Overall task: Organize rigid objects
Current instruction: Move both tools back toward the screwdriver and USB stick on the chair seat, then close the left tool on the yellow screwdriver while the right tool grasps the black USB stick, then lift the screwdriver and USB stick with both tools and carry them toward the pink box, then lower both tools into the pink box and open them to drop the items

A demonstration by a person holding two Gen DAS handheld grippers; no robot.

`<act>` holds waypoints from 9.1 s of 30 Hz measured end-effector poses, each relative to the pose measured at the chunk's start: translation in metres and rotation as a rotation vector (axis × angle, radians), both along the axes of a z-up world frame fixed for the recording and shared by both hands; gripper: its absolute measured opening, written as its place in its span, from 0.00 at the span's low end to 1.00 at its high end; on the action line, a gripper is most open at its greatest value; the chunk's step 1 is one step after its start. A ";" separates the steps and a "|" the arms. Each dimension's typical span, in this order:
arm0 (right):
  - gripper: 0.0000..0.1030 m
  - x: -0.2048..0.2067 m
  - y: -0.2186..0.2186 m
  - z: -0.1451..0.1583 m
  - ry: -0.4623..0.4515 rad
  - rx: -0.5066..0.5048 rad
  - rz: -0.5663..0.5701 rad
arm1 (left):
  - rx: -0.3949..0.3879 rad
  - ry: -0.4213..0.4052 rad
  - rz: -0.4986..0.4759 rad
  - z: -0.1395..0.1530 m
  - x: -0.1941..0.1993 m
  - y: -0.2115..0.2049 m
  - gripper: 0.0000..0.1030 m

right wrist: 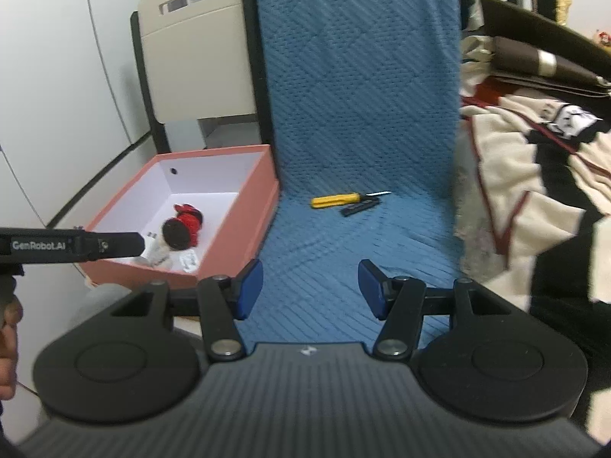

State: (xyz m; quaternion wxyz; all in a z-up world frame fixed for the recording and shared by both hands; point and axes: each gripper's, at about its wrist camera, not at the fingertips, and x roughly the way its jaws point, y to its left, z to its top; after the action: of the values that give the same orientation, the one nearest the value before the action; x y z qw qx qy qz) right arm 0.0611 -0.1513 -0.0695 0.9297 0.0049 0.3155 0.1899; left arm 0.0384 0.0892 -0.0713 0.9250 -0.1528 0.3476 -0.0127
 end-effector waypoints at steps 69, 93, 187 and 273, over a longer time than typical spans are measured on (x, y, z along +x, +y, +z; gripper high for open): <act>0.82 0.274 0.011 -0.167 -0.027 0.041 0.190 | 0.216 0.302 -0.397 -0.141 0.430 -0.056 0.61; 0.82 0.374 0.040 -0.219 0.066 -0.057 0.318 | 0.112 0.372 -0.407 -0.183 0.467 -0.028 0.42; 0.83 0.215 -0.017 -0.161 0.328 -0.025 -0.298 | 0.047 0.365 -0.142 -0.196 0.244 -0.080 0.37; 0.83 0.060 0.080 -0.003 0.097 -0.072 -0.019 | 0.021 0.054 0.052 -0.009 0.071 0.028 0.21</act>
State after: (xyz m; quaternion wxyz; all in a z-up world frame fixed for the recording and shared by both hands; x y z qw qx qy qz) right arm 0.1211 -0.0713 -0.0722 0.9146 -0.0161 0.3669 0.1694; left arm 0.1093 0.1175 -0.0804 0.9169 -0.1523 0.3684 0.0193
